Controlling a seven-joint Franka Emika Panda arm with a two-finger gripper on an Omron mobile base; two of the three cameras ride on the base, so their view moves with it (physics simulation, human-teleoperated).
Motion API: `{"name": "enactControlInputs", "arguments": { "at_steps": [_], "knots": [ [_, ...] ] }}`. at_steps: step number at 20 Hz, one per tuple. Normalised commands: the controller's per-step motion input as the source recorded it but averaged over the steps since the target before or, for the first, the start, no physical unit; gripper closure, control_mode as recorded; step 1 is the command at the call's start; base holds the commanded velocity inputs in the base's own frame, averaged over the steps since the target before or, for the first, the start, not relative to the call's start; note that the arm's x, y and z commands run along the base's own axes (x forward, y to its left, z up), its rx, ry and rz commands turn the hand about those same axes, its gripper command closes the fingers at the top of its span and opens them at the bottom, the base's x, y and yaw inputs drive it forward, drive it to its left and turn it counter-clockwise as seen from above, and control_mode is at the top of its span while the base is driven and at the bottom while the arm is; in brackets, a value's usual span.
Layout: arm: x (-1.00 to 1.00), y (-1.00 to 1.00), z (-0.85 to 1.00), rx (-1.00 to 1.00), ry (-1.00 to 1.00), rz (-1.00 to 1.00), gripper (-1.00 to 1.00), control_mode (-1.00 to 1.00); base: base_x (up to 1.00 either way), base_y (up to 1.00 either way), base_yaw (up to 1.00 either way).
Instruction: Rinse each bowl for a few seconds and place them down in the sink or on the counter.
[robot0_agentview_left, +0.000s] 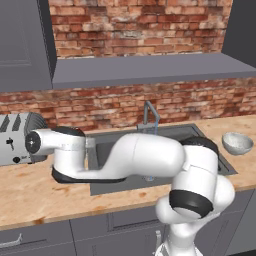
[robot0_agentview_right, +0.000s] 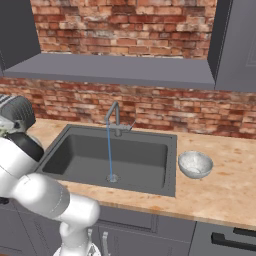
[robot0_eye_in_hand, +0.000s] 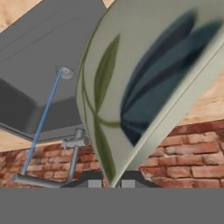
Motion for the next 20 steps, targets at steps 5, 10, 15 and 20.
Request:
{"name": "enactControlInputs", "arguments": {
  "at_steps": [5, 10, 15, 20],
  "knots": [
    [-0.08, -0.39, 0.26, -0.03, -0.07, -0.04, 1.00, -1.00, 0.00, 0.00, 0.00],
    [-0.35, -0.49, 0.18, 0.00, -0.08, 0.00, 1.00, -1.00, 0.00, 0.00, 0.00],
    [-0.35, -0.55, -0.04, 0.01, -0.05, 0.00, 1.00, -1.00, 0.00, 0.00, 0.00],
    [-0.13, -0.62, -0.09, 0.01, -0.06, 0.00, 1.00, -1.00, 0.00, 0.00, 0.00]
  ]
}}
